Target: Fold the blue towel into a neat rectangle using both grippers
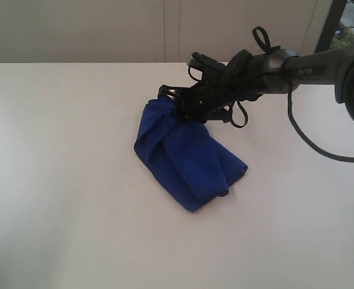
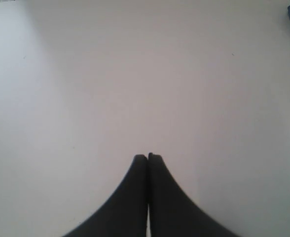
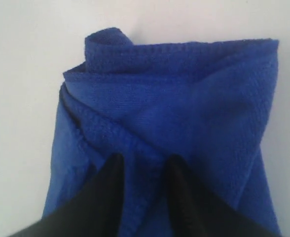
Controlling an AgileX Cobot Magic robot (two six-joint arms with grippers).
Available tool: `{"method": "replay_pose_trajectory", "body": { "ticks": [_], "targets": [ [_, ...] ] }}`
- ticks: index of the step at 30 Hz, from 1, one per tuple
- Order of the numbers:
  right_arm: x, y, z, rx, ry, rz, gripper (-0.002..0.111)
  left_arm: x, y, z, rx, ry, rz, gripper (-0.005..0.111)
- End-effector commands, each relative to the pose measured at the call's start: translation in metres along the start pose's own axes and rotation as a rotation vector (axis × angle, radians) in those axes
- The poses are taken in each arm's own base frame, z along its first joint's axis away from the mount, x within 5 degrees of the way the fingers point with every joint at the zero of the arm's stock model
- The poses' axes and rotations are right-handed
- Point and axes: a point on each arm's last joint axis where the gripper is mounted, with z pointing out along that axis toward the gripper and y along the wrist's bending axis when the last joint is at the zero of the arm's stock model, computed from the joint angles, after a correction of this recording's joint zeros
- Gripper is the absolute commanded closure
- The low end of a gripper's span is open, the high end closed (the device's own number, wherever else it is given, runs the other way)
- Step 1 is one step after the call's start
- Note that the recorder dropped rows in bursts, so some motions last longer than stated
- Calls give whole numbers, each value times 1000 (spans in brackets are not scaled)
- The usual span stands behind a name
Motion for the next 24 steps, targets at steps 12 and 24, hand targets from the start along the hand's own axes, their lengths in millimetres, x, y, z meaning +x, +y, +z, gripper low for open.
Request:
{"method": "replay_pose_trajectory", "body": {
  "ticks": [12,24],
  "targets": [
    [-9,13,-19,-17,-15,-55,108,1,0,0,3,1,-10,107],
    [-3,22,-45,3,135,-220,108,1,0,0,3,1,-10,107]
  ]
}}
